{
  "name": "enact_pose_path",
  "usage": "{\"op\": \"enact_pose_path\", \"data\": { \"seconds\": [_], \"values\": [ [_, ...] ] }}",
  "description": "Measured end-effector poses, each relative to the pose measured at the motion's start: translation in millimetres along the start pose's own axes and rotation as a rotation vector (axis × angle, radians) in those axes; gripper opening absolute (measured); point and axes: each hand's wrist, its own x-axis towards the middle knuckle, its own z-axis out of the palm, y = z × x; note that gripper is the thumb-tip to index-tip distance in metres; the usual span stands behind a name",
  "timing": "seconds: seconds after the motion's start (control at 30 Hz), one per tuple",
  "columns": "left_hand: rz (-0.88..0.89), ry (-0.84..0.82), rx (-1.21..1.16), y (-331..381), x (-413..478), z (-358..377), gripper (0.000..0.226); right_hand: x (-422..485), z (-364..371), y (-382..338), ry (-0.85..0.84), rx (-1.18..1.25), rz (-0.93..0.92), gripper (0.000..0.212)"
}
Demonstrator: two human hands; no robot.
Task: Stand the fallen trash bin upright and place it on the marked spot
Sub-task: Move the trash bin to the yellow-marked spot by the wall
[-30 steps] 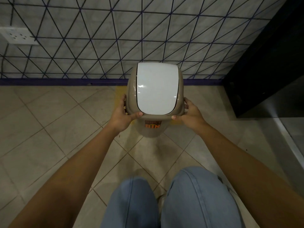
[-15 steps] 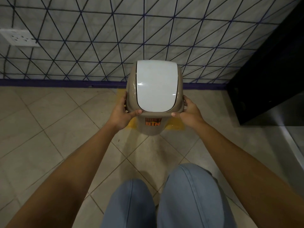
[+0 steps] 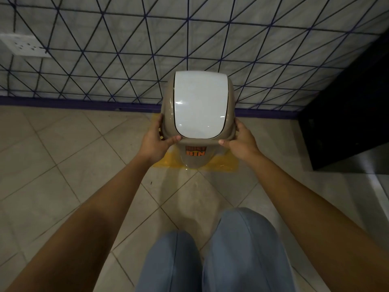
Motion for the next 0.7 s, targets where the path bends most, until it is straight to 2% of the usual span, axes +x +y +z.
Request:
{"op": "enact_pose_path", "data": {
  "seconds": [0.2,0.37,0.7],
  "values": [
    [0.005,-0.02,0.014,5.3,6.0,-2.3,0.089,6.4,-1.1,-2.4,0.001,-0.021,-0.009,0.088],
    [0.024,-0.063,0.014,10.3,10.7,-1.4,0.099,18.2,-8.4,-6.1,-0.092,-0.047,-0.013,0.096],
    [-0.03,-0.079,-0.024,15.2,37.4,-6.6,0.105,39.5,-6.5,-19.1,-0.081,-0.02,-0.035,0.097]
  ]
}}
